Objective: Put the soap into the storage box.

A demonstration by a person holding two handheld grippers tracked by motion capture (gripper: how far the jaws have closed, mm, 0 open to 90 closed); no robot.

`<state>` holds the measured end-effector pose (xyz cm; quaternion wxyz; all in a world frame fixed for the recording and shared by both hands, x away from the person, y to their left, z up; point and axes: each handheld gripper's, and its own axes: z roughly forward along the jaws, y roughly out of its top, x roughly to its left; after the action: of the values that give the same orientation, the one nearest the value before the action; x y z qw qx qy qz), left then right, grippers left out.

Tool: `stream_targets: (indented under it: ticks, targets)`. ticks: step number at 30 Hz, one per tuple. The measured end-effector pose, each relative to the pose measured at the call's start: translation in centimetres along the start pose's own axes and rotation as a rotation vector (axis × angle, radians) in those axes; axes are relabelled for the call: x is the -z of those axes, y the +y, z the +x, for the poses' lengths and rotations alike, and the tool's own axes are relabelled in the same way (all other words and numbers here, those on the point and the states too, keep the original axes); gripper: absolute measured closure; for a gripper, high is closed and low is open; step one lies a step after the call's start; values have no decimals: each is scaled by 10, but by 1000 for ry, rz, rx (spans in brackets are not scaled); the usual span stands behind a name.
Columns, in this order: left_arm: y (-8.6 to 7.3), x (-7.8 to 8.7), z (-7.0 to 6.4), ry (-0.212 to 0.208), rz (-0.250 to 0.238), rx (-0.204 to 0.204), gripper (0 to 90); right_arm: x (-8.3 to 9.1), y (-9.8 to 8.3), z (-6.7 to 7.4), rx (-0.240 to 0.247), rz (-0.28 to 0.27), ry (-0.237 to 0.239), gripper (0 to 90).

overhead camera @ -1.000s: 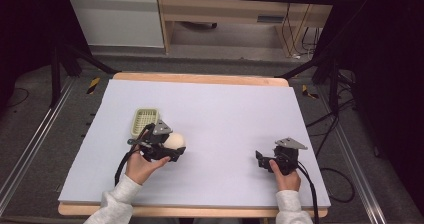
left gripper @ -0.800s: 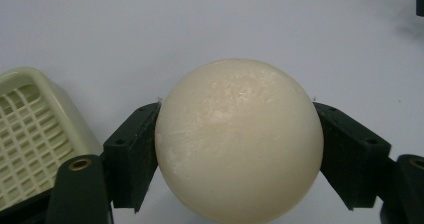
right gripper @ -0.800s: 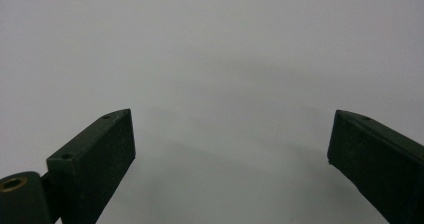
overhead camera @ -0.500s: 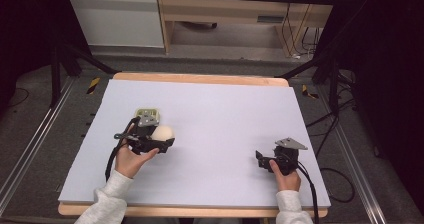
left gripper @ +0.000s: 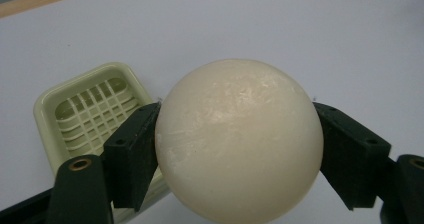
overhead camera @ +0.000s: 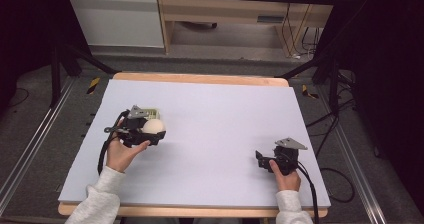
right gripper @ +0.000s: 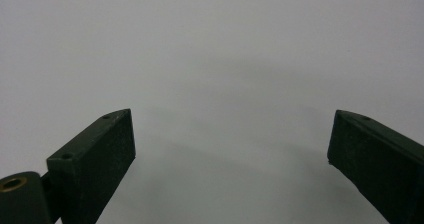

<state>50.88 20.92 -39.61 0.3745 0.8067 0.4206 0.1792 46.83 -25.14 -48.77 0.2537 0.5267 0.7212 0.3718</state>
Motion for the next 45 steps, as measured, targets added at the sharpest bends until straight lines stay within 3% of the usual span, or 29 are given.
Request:
stream_targets:
  ticks: [13, 28, 34, 45]
  targets:
    - [8, -4, 14, 21, 16, 7, 242, -1, 0, 0, -8, 4, 2, 54]
    - [16, -7, 38, 58, 16, 49, 242, -1, 0, 0, -10, 5, 2, 54]
    - [18, -12, 48, 75, 20, 71, 242, -1, 0, -1, -8, 4, 2, 54]
    - [15, -26, 58, 109, 59, 74, 241, -1, 0, 0, -8, 4, 1, 54]
